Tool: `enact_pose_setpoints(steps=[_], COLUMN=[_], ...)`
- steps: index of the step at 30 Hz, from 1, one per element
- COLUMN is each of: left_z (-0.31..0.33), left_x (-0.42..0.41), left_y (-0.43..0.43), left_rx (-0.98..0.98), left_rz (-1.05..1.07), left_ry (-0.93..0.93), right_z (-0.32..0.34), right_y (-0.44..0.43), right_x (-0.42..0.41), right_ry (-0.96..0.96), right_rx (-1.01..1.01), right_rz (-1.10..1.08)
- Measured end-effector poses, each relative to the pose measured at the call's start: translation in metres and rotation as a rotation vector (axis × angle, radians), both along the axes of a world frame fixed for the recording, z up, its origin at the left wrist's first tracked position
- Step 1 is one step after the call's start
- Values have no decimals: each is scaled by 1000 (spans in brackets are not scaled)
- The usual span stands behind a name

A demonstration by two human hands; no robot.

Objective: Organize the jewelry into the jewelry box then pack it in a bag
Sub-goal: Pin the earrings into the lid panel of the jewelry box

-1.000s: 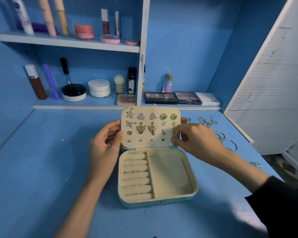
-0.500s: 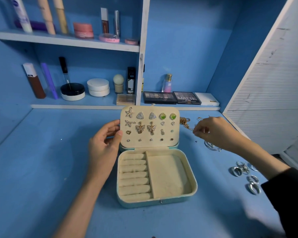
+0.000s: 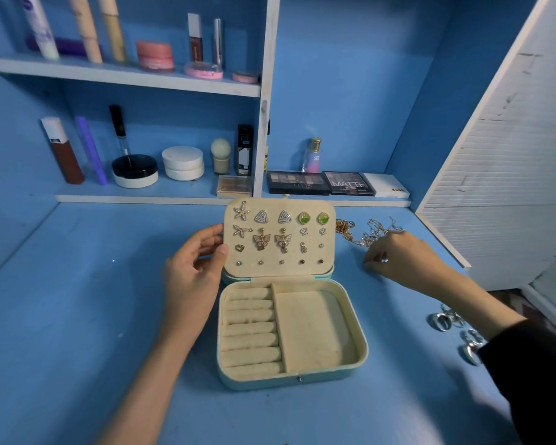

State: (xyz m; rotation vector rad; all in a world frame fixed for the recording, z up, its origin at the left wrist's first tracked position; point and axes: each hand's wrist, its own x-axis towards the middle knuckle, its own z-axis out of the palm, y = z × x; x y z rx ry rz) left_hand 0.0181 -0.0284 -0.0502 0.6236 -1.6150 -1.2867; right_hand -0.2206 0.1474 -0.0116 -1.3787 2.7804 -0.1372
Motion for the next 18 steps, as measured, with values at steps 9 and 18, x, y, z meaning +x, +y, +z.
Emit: enact_pose_setpoints(steps=[9, 18], left_z=[1, 1], left_x=[0, 0], left_y=[1, 1], left_rx=[7, 1], left_rz=[3, 2], left_ry=[5, -1], right_z=[-4, -7], right_y=[3, 5], right_x=[-6, 2], right_ry=[-23, -165], right_rx=[-46, -250], right_rz=[-33, 80])
